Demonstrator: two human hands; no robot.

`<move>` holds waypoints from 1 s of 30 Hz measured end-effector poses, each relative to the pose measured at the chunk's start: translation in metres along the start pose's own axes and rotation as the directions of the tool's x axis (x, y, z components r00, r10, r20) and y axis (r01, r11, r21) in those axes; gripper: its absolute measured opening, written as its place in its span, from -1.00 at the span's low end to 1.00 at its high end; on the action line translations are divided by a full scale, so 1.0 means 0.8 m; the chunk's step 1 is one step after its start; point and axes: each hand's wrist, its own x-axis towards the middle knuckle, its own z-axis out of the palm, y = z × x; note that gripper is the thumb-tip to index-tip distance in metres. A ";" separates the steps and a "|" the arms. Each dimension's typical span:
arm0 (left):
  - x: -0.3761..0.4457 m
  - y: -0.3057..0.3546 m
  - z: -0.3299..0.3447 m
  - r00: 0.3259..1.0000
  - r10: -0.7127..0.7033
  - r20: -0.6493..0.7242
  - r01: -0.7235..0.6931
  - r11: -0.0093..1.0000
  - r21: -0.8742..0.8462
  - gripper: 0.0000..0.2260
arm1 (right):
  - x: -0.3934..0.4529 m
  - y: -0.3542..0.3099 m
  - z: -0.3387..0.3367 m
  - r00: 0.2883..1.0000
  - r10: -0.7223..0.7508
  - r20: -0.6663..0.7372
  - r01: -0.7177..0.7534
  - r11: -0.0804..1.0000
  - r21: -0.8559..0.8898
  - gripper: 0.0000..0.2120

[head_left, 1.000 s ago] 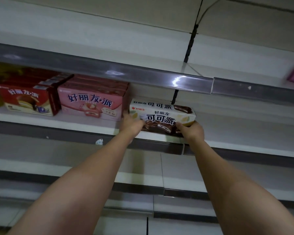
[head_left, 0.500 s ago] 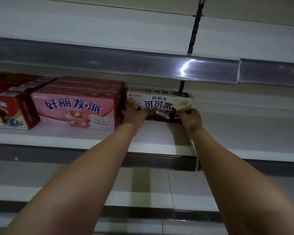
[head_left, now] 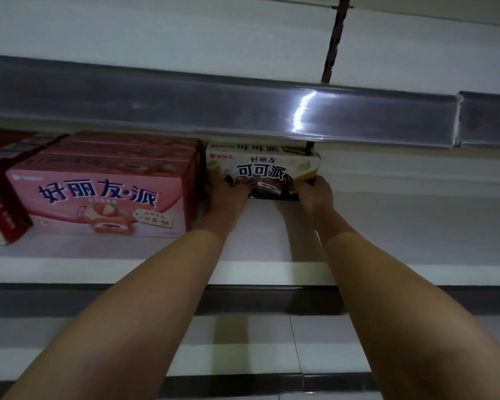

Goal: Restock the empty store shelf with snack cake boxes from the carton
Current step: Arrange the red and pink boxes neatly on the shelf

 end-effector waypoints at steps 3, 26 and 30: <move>0.001 0.005 -0.003 1.000 -0.019 0.019 0.019 1.000 -0.017 -0.26 | -0.005 -0.008 0.001 0.998 0.053 0.025 -0.053 0.999 -0.008 -0.58; -0.209 0.044 -0.149 0.993 0.031 -0.118 0.034 0.862 0.506 -0.64 | -0.208 -0.071 -0.046 0.835 -0.053 0.547 0.282 0.896 -0.344 -0.40; -0.260 0.031 -0.222 0.971 0.017 -0.239 0.112 0.851 0.513 -0.63 | -0.270 -0.088 -0.027 0.750 -0.118 0.651 0.425 0.840 -0.338 -0.43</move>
